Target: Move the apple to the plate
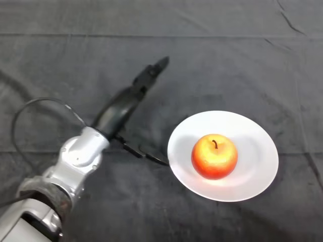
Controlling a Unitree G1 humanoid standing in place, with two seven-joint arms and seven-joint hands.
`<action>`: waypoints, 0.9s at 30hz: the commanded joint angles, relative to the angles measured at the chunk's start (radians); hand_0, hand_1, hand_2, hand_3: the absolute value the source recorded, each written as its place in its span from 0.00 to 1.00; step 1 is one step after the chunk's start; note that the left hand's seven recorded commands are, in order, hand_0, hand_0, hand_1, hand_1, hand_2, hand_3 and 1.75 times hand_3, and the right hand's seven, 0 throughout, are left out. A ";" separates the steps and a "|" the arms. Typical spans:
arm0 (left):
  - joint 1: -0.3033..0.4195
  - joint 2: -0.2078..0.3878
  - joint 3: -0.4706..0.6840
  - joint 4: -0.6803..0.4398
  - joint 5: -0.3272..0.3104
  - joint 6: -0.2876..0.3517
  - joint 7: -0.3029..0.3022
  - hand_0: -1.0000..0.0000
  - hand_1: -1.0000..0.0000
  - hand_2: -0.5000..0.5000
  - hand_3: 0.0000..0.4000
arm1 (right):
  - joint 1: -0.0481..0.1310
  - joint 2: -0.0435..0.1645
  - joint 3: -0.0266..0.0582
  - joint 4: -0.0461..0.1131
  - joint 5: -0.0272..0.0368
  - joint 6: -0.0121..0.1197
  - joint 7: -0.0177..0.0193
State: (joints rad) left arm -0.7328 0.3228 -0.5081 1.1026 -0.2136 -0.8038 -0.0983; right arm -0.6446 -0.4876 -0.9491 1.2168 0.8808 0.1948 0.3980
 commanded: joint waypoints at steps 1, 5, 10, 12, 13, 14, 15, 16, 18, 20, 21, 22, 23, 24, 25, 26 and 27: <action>0.066 0.057 0.046 0.032 -0.025 -0.016 -0.011 1.00 1.00 0.50 0.00 | -0.015 -0.018 -0.0030 -0.002 0.0180 -0.008 0.0012; 0.081 0.087 0.095 0.046 -0.044 -0.004 -0.018 1.00 1.00 0.50 0.00 | -0.015 -0.018 -0.0030 -0.002 0.0180 -0.008 0.0011; 0.091 0.117 0.154 0.066 -0.063 0.026 -0.016 1.00 1.00 0.50 0.00 | -0.015 -0.018 -0.0030 -0.002 0.0180 -0.008 0.0010; 0.095 0.127 0.175 0.072 -0.069 0.039 -0.015 1.00 1.00 0.50 0.00 | -0.015 -0.018 -0.0030 -0.002 0.0180 -0.008 0.0010; 0.097 0.132 0.187 0.076 -0.073 0.046 -0.014 1.00 1.00 0.50 0.00 | -0.015 -0.018 -0.0030 -0.002 0.0180 -0.008 0.0010; 0.099 0.137 0.197 0.078 -0.076 0.052 -0.014 1.00 1.00 0.50 0.00 | -0.015 -0.018 -0.0030 -0.002 0.0180 -0.008 0.0010; 0.101 0.143 0.208 0.082 -0.080 0.058 -0.014 1.00 1.00 0.50 0.00 | -0.015 -0.018 -0.0029 -0.002 0.0180 -0.008 0.0009; 0.103 0.148 0.220 0.085 -0.084 0.065 -0.014 1.00 1.00 0.50 0.00 | -0.015 -0.018 -0.0029 -0.002 0.0180 -0.008 0.0009; 0.106 0.161 0.243 0.091 -0.091 0.081 -0.013 1.00 1.00 0.50 0.00 | -0.015 -0.018 -0.0029 -0.003 0.0180 -0.008 0.0009; 0.105 0.174 0.263 0.095 -0.098 0.095 -0.014 1.00 1.00 0.50 0.00 | -0.015 -0.018 -0.0029 -0.003 0.0180 -0.008 0.0008; 0.105 0.183 0.277 0.097 -0.103 0.103 -0.015 1.00 1.00 0.50 0.00 | -0.015 -0.018 -0.0029 -0.003 0.0180 -0.008 0.0008; 0.107 0.191 0.287 0.098 -0.106 0.108 -0.016 1.00 1.00 0.50 0.00 | -0.015 -0.018 -0.0029 -0.003 0.0180 -0.008 0.0008; 0.109 0.200 0.298 0.100 -0.109 0.113 -0.017 1.00 1.00 0.50 0.00 | -0.015 -0.018 -0.0029 -0.003 0.0180 -0.008 0.0008; 0.112 0.208 0.308 0.101 -0.112 0.116 -0.017 1.00 1.00 0.50 0.00 | -0.015 -0.018 -0.0029 -0.003 0.0179 -0.008 0.0008; 0.116 0.216 0.318 0.103 -0.115 0.119 -0.017 1.00 1.00 0.50 0.00 | -0.015 -0.018 -0.0029 -0.003 0.0179 -0.008 0.0008; 0.121 0.226 0.331 0.105 -0.118 0.124 -0.017 1.00 1.00 0.50 0.00 | -0.015 -0.018 -0.0029 -0.003 0.0179 -0.008 0.0007; 0.123 0.233 0.340 0.107 -0.121 0.128 -0.016 1.00 1.00 0.50 0.00 | -0.015 -0.018 -0.0028 -0.003 0.0179 -0.008 0.0007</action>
State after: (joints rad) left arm -0.6418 0.4999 -0.1849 1.1815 -0.3137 -0.6857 -0.1150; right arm -0.6446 -0.4877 -0.9492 1.2168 0.8808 0.1948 0.3980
